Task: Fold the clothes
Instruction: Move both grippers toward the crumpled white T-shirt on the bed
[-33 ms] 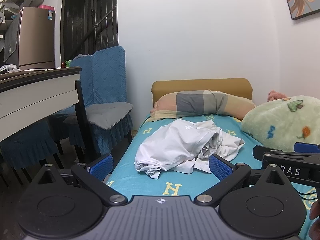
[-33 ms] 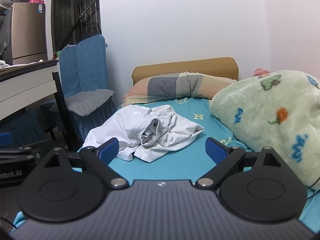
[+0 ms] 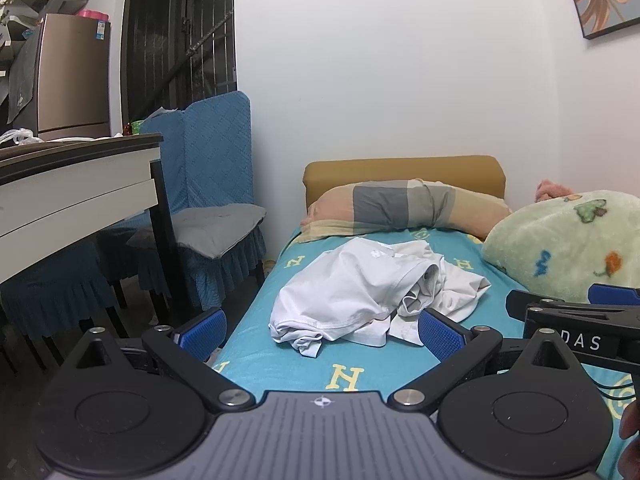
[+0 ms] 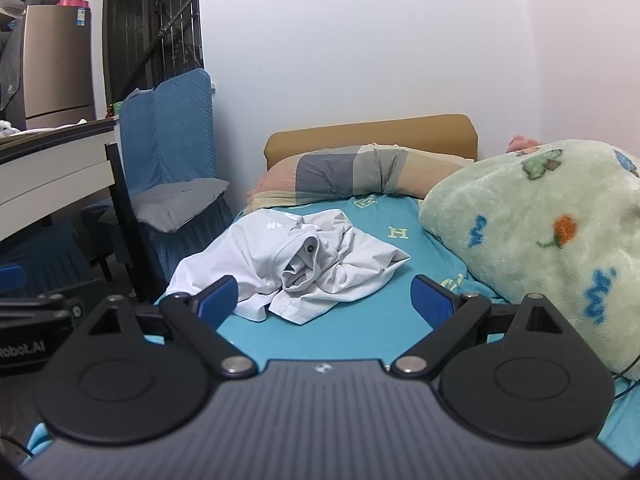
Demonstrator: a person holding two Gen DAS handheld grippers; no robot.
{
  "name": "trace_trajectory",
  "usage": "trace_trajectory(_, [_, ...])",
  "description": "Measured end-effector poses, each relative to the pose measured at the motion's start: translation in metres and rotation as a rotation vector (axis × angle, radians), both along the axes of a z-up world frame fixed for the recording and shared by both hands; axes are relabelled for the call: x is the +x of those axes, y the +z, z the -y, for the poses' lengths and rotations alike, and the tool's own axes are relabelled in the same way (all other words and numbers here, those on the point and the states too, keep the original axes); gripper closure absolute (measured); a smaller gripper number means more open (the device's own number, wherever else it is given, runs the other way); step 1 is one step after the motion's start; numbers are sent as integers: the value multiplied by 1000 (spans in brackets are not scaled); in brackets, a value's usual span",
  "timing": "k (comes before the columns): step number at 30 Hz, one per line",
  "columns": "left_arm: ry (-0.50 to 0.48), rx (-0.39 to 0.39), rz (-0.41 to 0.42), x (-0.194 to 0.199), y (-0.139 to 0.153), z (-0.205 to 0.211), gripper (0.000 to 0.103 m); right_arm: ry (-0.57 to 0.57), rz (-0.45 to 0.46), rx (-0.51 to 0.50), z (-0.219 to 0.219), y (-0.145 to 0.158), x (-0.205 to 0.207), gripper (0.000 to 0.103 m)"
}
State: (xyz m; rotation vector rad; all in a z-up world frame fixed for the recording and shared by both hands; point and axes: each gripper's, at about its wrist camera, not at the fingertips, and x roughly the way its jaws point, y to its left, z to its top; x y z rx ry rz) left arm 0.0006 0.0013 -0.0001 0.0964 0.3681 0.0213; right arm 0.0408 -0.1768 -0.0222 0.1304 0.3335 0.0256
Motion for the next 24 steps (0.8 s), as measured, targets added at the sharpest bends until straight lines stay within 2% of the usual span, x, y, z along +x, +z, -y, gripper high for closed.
trace_trajectory(4, [9,10,13,-4,-2,1,0,-2,-10,2,0,0,2,8])
trace_trajectory(8, [11,26,-13,7,-5,4,0,-4,-21,4,1,0,5,8])
trace_trajectory(15, [13,19,-8,0,-10,-1,0,1,-23,15,1,0,3,8])
trace_trajectory(24, [7,30,-31,-1,-17,3,0,-2,-41,79,15,7,10,8])
